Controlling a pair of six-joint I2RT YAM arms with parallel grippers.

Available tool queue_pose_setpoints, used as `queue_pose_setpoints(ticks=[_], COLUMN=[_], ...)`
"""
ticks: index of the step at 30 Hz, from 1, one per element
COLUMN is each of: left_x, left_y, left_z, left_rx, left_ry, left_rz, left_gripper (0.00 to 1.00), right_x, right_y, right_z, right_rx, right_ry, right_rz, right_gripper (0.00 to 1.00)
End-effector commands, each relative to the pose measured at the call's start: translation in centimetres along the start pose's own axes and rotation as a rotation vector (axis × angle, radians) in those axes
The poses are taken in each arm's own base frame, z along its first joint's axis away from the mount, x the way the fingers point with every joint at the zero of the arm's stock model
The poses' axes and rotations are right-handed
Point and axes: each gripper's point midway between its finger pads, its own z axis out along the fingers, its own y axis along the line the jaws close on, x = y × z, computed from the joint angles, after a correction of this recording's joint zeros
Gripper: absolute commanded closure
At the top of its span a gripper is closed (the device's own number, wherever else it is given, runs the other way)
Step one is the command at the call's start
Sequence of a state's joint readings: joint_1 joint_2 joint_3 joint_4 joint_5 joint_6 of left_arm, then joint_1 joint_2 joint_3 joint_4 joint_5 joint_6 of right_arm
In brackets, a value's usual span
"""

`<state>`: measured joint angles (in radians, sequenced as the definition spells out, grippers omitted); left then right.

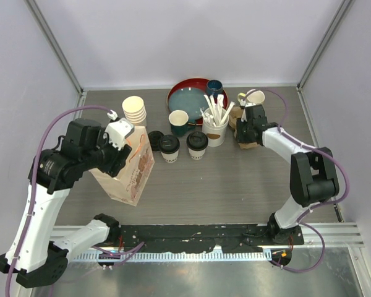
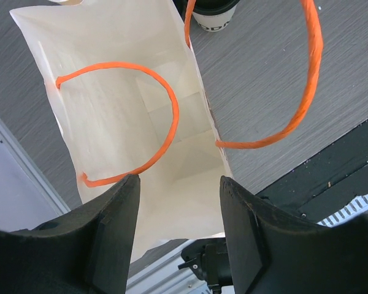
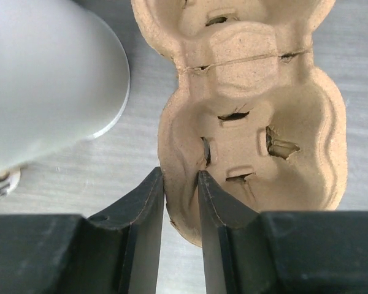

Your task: Pack the takeout coffee

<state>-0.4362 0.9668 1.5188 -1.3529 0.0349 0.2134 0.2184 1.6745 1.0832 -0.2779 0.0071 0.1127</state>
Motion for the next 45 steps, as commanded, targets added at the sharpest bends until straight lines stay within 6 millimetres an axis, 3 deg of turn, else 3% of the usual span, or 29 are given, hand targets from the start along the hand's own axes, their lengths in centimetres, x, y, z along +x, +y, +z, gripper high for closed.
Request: queue_pose_setpoints(ticks=[1, 5, 9, 15, 19, 22, 25, 28, 31, 40, 45], left_x=[-0.7, -0.8, -0.6, -0.7, -0.6, -0.5, -0.5, -0.4, -0.4, -0.3, -0.3], left_y=[0.3, 0.2, 0.1, 0.3, 0.2, 0.2, 0.1, 0.1, 0.1, 0.0, 0.0], left_z=[-0.9, -0.9, -0.8, -1.0, -0.8, -0.8, -0.6, -0.6, -0.7, -0.7, -0.7], left_rx=[-0.016, -0.008, -0.005, -0.011, -0.007, -0.005, 0.0, 0.002, 0.002, 0.002, 0.004], left_ry=[-0.028, -0.035, -0.029, -0.032, -0.026, -0.019, -0.018, -0.015, -0.017, -0.014, -0.013], left_rz=[0.003, 0.002, 0.005, 0.008, 0.01, 0.009, 0.009, 0.012, 0.012, 0.013, 0.013], left_gripper=[0.42, 0.42, 0.42, 0.42, 0.41, 0.42, 0.42, 0.42, 0.42, 0.42, 0.42], right_x=[1.0, 1.1, 1.2, 1.0, 1.4, 1.1, 0.5, 0.1, -0.4, 0.2, -0.5], right_y=[-0.8, -0.4, -0.4, 0.5, 0.0, 0.1, 0.2, 0.4, 0.4, 0.1, 0.1], right_z=[-3.3, -4.6, -4.3, -3.0, -2.5, -2.9, -3.8, -4.3, -4.5, -3.0, -3.1], right_rx=[0.034, 0.005, 0.003, -0.041, -0.013, -0.02, -0.023, -0.032, -0.032, -0.015, -0.018], right_ry=[-0.02, -0.037, -0.031, -0.009, 0.007, -0.006, -0.033, -0.048, -0.066, -0.027, -0.05], right_rz=[0.046, 0.034, 0.021, 0.002, -0.002, -0.002, 0.005, 0.006, 0.005, -0.019, -0.026], right_gripper=[0.69, 0.54, 0.48, 0.5, 0.68, 0.73, 0.73, 0.58, 0.56, 0.64, 0.69])
